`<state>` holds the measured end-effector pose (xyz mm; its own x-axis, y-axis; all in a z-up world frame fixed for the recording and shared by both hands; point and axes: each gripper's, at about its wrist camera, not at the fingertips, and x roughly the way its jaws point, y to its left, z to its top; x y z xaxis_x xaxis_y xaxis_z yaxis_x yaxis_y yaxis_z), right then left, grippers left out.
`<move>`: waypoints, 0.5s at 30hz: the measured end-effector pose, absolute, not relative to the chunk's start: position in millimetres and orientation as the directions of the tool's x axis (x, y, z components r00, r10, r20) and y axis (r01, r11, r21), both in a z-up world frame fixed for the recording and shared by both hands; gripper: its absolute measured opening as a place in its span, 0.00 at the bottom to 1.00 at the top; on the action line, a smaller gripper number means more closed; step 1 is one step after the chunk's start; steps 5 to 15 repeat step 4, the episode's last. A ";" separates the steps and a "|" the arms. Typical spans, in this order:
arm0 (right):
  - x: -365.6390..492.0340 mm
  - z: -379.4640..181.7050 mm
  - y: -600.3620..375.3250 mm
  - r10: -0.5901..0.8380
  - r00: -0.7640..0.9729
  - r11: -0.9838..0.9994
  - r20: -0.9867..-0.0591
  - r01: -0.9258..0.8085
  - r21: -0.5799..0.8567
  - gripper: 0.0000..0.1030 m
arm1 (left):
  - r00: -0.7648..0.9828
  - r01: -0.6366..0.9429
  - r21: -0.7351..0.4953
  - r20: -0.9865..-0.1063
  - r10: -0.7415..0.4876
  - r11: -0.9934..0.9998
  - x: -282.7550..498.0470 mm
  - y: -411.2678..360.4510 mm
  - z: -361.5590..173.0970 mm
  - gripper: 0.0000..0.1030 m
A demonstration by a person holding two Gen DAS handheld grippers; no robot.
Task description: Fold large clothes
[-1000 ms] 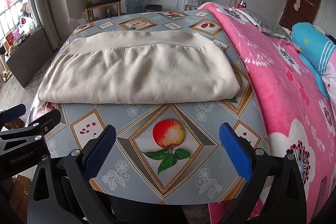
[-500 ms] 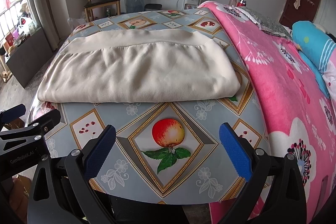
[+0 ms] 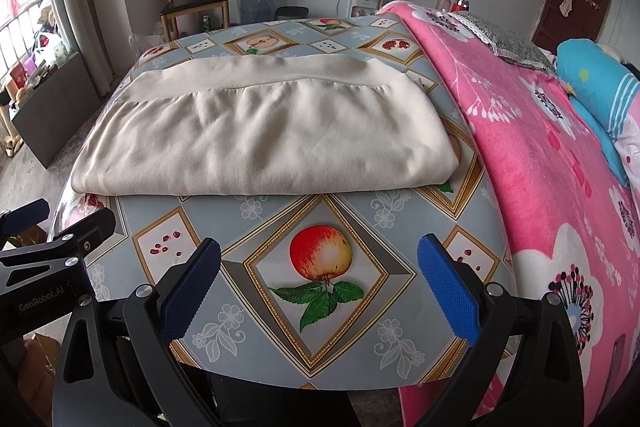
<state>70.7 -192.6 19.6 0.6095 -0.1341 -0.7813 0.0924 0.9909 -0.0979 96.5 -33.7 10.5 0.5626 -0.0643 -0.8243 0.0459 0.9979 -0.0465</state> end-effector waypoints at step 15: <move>70.9 19.8 -192.8 -0.134 0.610 0.991 -0.781 0.092 -0.098 0.93 | 0.563 0.045 -0.046 -0.824 -0.064 0.998 96.6 -33.4 10.4 0.93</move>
